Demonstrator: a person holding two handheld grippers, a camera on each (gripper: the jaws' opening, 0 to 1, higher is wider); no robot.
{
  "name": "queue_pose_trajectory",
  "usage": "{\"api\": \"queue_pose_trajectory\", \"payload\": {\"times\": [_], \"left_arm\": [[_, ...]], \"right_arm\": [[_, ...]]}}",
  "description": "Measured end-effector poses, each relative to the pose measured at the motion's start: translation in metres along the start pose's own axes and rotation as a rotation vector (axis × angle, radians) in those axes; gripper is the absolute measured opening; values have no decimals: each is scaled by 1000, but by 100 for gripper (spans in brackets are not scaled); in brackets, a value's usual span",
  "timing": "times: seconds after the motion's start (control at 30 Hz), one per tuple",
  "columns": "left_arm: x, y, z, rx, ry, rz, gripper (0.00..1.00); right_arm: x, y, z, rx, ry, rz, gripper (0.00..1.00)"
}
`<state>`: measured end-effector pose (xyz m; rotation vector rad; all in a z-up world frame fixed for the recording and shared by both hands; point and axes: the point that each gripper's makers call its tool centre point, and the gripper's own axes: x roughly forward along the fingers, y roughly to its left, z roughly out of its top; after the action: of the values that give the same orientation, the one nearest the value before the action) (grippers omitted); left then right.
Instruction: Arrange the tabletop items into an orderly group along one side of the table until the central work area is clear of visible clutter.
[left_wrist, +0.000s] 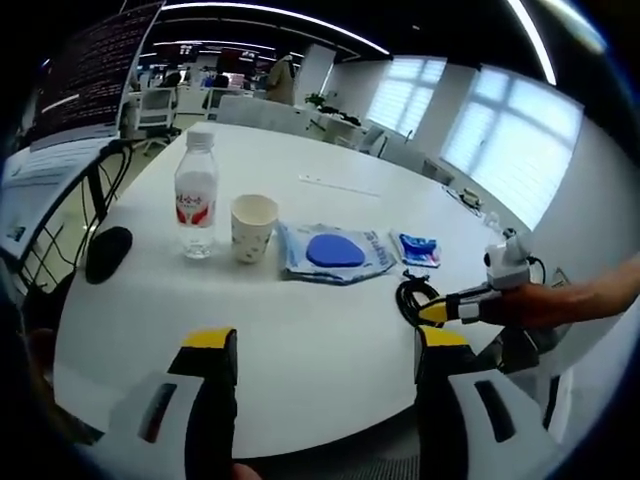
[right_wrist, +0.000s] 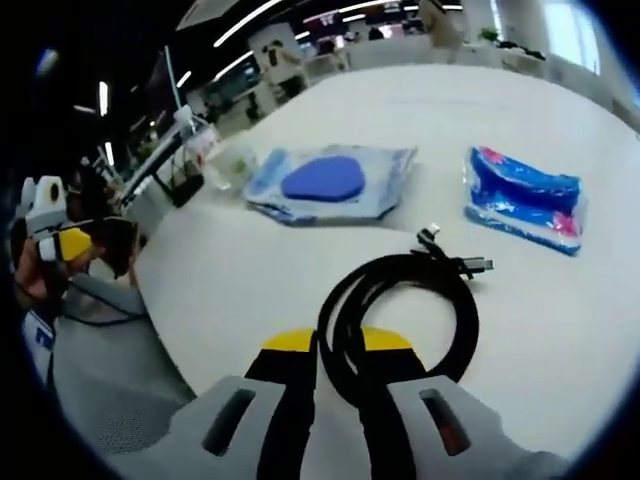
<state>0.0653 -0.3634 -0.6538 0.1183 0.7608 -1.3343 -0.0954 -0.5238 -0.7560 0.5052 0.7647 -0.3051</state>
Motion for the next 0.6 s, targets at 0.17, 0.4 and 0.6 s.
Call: {"api": "queue_pose_trajectory", "payload": {"times": [0.17, 0.4, 0.6], "left_arm": [[-2, 0, 3, -12, -11, -1, 73], [-1, -3, 3, -18, -15, -7, 73], [1, -8, 2, -13, -6, -19, 73]], "right_arm": [[-12, -8, 5, 15, -12, 3, 21], [-39, -34, 26, 149, -123, -16, 22], [-59, -69, 36, 219, -180, -81, 21]]}}
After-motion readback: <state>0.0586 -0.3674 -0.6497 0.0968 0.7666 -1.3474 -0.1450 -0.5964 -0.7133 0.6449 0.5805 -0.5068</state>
